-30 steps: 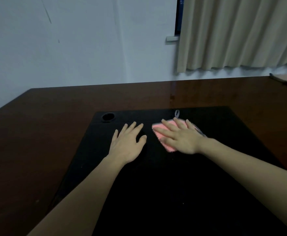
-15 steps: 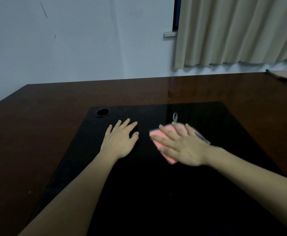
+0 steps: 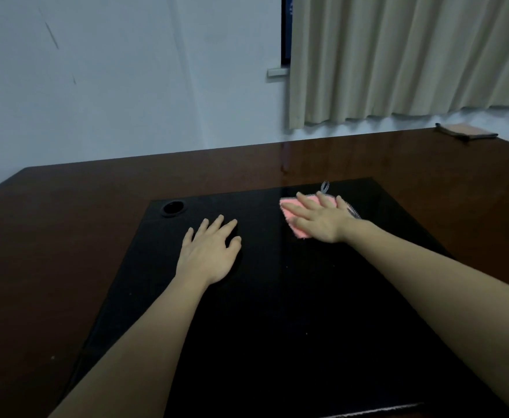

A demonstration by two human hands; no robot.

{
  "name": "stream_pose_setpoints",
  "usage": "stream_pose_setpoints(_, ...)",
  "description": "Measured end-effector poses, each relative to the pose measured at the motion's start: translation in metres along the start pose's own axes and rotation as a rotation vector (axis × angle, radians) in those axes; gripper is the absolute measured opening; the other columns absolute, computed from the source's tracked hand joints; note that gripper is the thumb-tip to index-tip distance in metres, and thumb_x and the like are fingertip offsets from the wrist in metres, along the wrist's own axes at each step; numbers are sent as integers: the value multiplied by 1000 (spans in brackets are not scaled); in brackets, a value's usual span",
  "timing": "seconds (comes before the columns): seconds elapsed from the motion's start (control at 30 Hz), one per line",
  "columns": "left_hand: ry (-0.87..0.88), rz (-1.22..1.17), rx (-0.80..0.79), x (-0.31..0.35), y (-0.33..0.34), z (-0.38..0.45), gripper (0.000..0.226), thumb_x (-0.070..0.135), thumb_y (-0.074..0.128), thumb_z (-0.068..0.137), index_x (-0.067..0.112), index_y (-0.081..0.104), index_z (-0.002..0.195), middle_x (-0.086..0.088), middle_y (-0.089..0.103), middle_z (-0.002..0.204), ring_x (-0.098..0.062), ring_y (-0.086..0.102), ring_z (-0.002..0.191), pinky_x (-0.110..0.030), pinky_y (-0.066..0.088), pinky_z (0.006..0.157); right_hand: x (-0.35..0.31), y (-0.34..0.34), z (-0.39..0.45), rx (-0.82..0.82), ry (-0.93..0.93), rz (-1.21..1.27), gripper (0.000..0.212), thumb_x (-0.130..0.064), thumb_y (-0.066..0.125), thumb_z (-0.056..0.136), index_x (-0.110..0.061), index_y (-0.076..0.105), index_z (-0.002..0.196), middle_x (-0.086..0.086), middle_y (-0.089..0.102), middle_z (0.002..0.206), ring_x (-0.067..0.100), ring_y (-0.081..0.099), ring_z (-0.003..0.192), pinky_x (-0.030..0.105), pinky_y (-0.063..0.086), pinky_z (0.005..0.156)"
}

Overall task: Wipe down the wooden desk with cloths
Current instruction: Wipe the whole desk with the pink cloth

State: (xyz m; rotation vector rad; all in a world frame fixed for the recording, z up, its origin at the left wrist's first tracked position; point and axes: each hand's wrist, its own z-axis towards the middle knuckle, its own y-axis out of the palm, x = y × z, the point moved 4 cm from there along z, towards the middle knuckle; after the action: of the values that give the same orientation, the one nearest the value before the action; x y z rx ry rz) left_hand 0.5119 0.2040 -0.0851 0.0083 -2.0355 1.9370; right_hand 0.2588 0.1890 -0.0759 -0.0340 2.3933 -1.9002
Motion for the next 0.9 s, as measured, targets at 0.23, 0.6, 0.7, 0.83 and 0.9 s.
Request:
stream_pose_setpoints(0.23,14,2,-5,1,1,1,55,51,25,107,40,19,160,8,8,170,-19,3,157,-46,1,126,-12,9,-29,-19,1,-31,54,-62,10,104,-56,-8,154,-9,-16,169,37,-12,154,67,-7,119)
stream_pose_setpoints(0.6,6,-4,15,0,3,3,56,51,27,106,39,20,160,8,8,170,-20,3,157,-48,2,126,-9,26,-91,-41,-209,-75,48,-66,8,100,-68,-17,141,-19,-23,164,27,-20,153,60,-12,121)
stream_pose_setpoints(0.7,-3,1,15,-1,2,3,55,51,28,106,40,21,160,9,9,170,-20,3,157,-48,2,126,9,12,-49,-1,-129,-68,51,-63,12,103,-63,-10,149,-14,-16,167,31,-12,155,62,-7,122)
stream_pose_setpoints(0.83,-8,-2,28,2,0,0,54,50,30,106,39,23,159,9,11,170,-20,5,157,-48,3,127,36,-5,9,13,9,-3,52,-60,14,105,-59,-5,153,-11,-12,169,35,-8,155,66,-4,120)
stream_pose_setpoints(0.9,-8,0,21,5,-2,-1,53,49,31,107,39,24,159,9,10,170,-20,4,157,-48,4,127,42,-6,22,1,32,0,52,-61,13,104,-59,-5,153,-10,-13,169,36,-9,155,67,-5,119)
